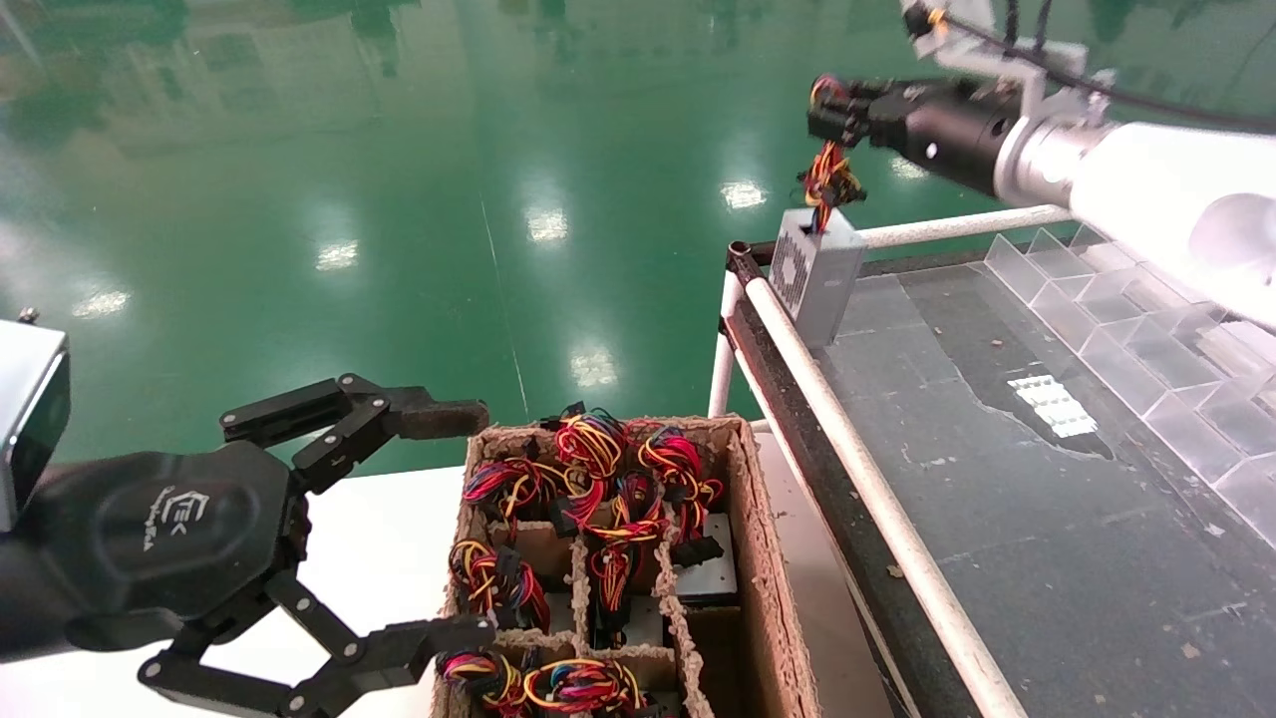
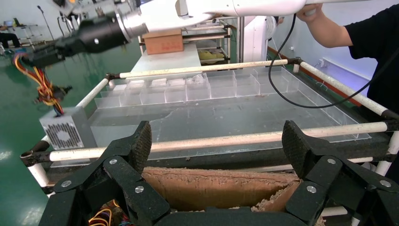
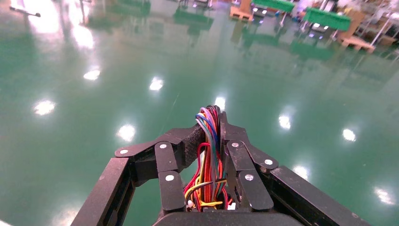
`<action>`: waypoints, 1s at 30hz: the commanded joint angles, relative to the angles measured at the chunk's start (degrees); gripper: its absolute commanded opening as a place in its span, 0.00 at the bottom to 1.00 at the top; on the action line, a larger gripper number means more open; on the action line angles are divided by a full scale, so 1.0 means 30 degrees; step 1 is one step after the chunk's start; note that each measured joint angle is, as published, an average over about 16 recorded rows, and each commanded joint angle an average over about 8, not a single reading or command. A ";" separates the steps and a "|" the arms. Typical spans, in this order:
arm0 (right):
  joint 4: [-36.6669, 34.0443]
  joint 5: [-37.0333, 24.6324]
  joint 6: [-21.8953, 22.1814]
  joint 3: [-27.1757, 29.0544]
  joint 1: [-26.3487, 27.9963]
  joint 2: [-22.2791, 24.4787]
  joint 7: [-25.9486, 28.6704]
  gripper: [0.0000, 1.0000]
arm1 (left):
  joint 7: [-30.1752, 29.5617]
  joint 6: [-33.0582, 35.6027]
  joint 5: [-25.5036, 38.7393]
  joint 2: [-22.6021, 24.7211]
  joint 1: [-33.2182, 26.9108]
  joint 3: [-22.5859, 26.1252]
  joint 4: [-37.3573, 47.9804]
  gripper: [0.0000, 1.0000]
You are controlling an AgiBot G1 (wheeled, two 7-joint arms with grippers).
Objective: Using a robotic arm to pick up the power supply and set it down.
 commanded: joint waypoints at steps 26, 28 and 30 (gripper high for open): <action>-0.0262 0.0114 -0.0416 0.0079 -0.0287 0.0175 -0.0272 1.00 | 0.0004 -0.0003 -0.0005 -0.0003 -0.0002 0.0008 0.0000 1.00; -0.0299 0.0049 -0.0490 0.0034 -0.0298 0.0211 -0.0231 1.00 | 0.0004 -0.0003 -0.0006 -0.0003 -0.0002 0.0008 0.0000 1.00; -0.0327 -0.0009 -0.0582 -0.0006 -0.0308 0.0239 -0.0173 1.00 | 0.0004 -0.0004 -0.0006 -0.0003 -0.0002 0.0009 0.0000 1.00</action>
